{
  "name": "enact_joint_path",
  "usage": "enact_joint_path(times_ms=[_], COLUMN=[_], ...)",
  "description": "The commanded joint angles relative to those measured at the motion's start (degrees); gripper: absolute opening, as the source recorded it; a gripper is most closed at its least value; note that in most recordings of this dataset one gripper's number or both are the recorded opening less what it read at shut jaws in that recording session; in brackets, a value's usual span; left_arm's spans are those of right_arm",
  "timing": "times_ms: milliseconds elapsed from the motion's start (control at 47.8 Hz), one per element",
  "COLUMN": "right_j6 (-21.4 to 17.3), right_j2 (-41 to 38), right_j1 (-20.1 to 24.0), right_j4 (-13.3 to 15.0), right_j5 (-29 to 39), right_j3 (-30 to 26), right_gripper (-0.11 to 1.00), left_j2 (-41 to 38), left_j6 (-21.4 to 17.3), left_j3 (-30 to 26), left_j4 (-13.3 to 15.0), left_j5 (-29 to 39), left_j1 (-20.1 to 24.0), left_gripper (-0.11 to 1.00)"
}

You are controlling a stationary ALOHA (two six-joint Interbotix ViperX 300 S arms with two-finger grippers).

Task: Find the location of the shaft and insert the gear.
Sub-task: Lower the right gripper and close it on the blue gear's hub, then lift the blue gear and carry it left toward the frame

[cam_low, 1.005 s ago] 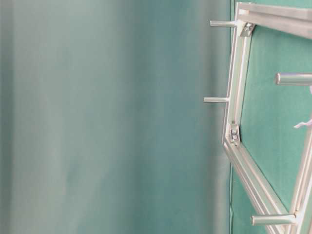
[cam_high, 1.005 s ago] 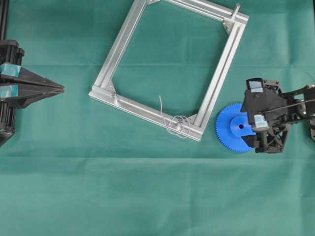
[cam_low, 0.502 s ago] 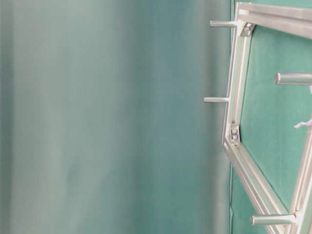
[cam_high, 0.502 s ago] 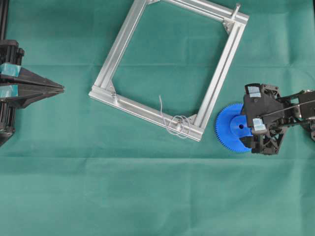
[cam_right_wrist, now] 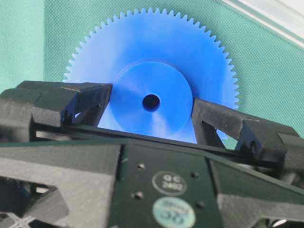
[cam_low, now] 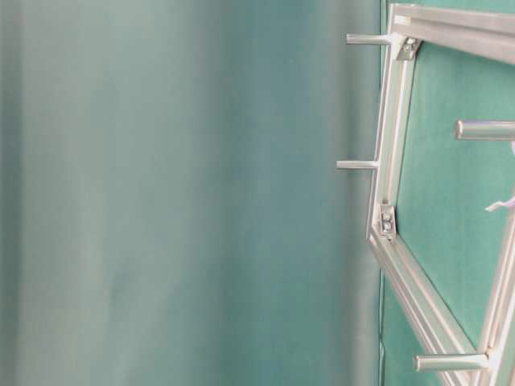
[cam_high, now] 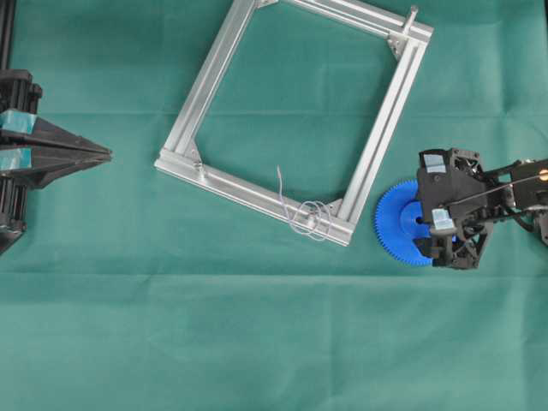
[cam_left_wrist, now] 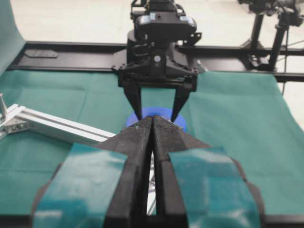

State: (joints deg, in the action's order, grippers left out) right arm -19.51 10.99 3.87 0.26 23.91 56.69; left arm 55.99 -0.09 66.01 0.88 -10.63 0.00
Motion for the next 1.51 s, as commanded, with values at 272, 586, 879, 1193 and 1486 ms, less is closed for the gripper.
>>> enact_joint_path(times_ms=[272,586,879,1193,1486], right_j6=[0.0,-0.2,-0.3,-0.4,-0.4], right_j2=[0.0,0.0,1.6,7.9,12.0], right_j1=[0.1,0.7,0.7,1.1,1.1], right_j4=[0.1,0.0,-0.2,-0.2,1.0], right_j5=[1.3,3.0,5.8,16.0,25.4], right_j3=[-0.6,-1.1,-3.3,-8.8,-14.2], right_gripper=[0.89,0.68,0.68,0.68,0.68], left_j2=[-0.4,-0.5,-0.3,-0.4,-0.7], left_j6=[0.2,0.2,0.3,0.4,0.4], left_j3=[-1.4,-1.4,-1.5,-1.5,-1.4], left_j4=[0.2,0.2,0.2,0.2,0.2], left_j5=[-0.3,-0.3,-0.3,-0.3,-0.3], left_j1=[0.2,0.2,0.2,0.2,0.2], left_gripper=[0.01,0.01,0.0,0.01,0.01])
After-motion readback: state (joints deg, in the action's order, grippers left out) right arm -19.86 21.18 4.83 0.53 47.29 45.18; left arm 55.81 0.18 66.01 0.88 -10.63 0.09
